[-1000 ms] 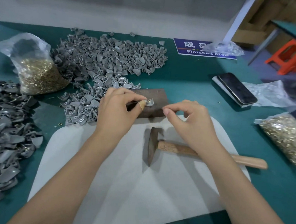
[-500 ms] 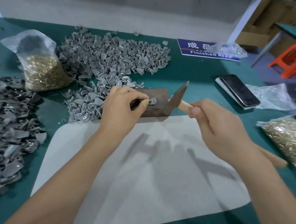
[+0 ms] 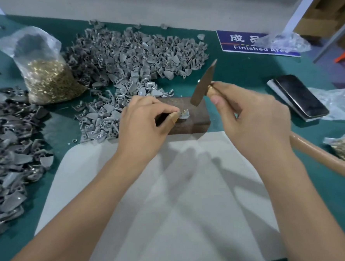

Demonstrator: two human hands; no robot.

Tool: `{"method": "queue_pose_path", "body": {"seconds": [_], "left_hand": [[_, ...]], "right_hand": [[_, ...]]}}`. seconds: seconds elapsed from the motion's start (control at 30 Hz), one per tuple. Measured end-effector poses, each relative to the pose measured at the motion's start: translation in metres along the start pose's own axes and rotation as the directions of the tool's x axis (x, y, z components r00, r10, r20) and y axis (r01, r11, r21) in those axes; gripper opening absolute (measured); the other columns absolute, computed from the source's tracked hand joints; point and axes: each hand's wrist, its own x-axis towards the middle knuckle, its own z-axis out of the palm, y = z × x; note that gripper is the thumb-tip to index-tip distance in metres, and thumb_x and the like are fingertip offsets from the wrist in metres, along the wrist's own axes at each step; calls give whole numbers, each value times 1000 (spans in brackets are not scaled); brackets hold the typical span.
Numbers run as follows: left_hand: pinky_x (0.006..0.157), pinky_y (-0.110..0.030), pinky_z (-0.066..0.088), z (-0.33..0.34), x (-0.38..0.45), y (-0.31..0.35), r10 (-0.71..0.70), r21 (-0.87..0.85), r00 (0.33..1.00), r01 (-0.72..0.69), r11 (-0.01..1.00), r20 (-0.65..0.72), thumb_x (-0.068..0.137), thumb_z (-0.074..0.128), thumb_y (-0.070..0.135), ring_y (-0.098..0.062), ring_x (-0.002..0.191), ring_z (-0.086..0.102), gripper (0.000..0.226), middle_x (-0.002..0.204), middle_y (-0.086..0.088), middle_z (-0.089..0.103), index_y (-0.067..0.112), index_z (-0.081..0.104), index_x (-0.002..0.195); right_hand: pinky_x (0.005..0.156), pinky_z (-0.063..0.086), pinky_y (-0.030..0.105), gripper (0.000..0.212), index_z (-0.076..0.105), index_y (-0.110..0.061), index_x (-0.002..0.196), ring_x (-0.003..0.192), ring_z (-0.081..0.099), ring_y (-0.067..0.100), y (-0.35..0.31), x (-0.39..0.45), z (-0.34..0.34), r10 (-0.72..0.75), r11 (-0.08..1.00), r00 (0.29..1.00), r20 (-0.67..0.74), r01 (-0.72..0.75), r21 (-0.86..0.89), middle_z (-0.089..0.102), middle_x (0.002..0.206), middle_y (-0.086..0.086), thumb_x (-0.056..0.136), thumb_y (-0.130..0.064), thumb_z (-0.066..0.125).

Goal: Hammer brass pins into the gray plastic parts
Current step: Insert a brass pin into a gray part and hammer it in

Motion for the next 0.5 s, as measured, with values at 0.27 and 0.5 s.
{"method": "queue_pose_path", "body": {"seconds": [0.27,0.5], "left_hand": [[82,-44,45,0,-2,3,-5,28,1000,5,1000,-1,92,74,34,-17,95,51,10,87,12,66,33,81,99],[79,-37,40,0,-1,3,-19,42,1000,19,999,-10,92,72,39,-12,94,47,10,86,16,62,36,80,98]], "right_hand": [[59,48,38,30,69,-36,130,74,65,27,-14,-10,5,24,992,991,-135,-7,127,71,85,-2,105,-39,53],[54,38,32,29,69,-40,125,65,58,24,-11,-14,3,72,996,983,-170,-62,63,59,72,-7,104,-43,50]]}}
